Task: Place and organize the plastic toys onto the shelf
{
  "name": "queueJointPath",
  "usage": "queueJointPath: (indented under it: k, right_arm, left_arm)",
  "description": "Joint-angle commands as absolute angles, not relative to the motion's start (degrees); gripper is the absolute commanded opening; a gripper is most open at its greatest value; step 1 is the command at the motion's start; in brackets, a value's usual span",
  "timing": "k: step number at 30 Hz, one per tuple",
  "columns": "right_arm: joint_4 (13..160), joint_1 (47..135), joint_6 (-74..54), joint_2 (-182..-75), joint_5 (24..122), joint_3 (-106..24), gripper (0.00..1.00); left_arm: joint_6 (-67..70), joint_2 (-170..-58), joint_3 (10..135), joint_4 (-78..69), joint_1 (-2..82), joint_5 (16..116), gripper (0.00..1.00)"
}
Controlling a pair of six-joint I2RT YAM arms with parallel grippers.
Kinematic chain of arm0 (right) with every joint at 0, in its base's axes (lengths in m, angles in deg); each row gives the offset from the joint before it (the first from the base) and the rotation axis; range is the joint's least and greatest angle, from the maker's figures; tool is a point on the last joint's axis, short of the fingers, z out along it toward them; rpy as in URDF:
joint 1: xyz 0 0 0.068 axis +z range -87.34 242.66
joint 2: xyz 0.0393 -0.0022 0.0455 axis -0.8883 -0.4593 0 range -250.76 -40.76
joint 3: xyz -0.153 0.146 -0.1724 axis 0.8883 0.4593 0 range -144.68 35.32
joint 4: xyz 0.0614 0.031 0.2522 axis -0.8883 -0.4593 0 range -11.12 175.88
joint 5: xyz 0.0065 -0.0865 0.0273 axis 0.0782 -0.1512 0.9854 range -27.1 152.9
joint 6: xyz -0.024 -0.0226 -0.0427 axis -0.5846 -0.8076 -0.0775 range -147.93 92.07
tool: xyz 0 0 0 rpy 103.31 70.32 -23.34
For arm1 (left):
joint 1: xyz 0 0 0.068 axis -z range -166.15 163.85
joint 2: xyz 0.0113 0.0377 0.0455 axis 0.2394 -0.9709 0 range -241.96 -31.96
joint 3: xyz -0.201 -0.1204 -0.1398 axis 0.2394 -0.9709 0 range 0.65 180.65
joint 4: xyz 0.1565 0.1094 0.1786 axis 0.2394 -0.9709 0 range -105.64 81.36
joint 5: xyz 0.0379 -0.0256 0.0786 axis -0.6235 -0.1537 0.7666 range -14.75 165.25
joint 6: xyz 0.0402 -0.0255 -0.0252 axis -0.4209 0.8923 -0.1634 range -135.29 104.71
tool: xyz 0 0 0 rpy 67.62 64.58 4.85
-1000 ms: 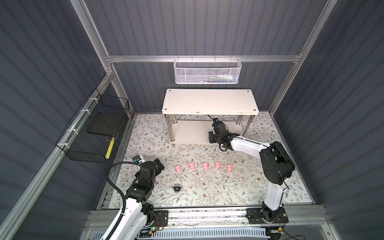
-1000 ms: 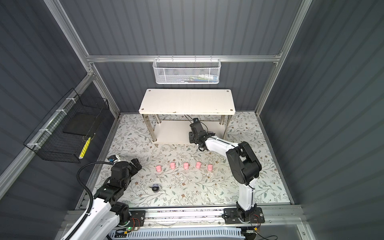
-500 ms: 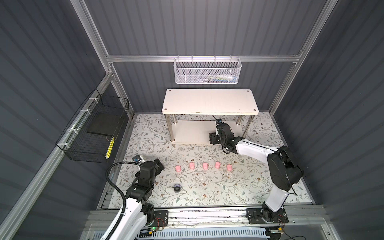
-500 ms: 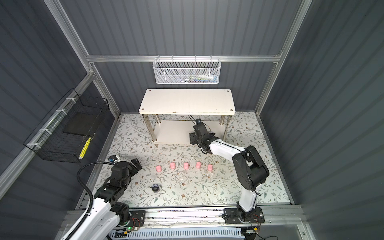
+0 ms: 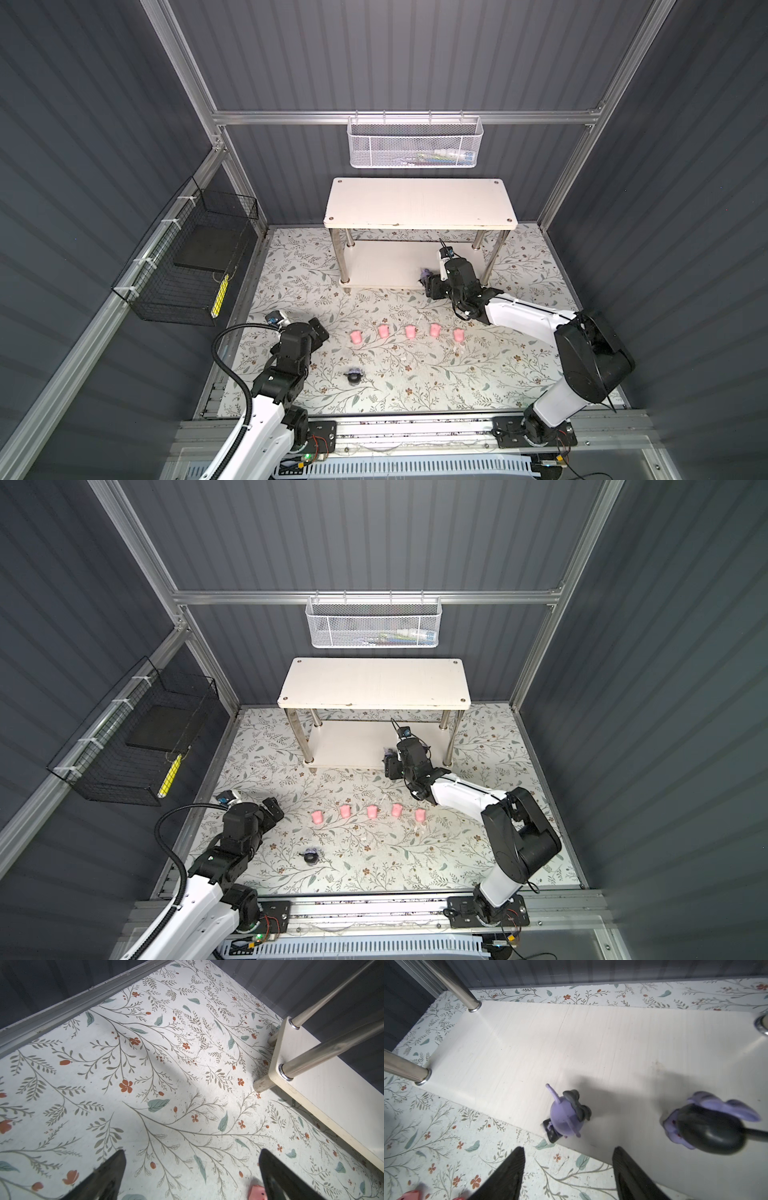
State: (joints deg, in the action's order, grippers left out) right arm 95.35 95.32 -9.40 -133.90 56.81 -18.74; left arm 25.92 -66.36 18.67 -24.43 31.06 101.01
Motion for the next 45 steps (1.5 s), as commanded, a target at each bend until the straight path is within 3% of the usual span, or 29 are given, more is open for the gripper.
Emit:
queueJointPath:
  k: [1, 6, 10, 45]
  right_arm:
    - [96.1, 95.5, -7.9, -133.8, 58.5, -18.5, 0.57]
    - [95.3, 95.5, -7.5, -135.6, 58.5, -20.4, 0.29]
    - [93.7, 95.4, -7.5, -138.1, 58.3, -22.9, 0.16]
    - [91.4, 93.9, -9.0, -143.3, 56.8, -29.9, 0.21]
  left_arm:
    - [26.5, -66.2, 17.9, -24.9, 31.2, 101.5, 1.00]
    - [26.3, -65.8, 18.0, -25.5, 31.2, 101.7, 1.00]
    - [26.3, -65.1, 17.9, -25.9, 31.1, 101.8, 1.00]
    - [26.1, -65.6, 17.8, -25.5, 31.1, 102.0, 1.00]
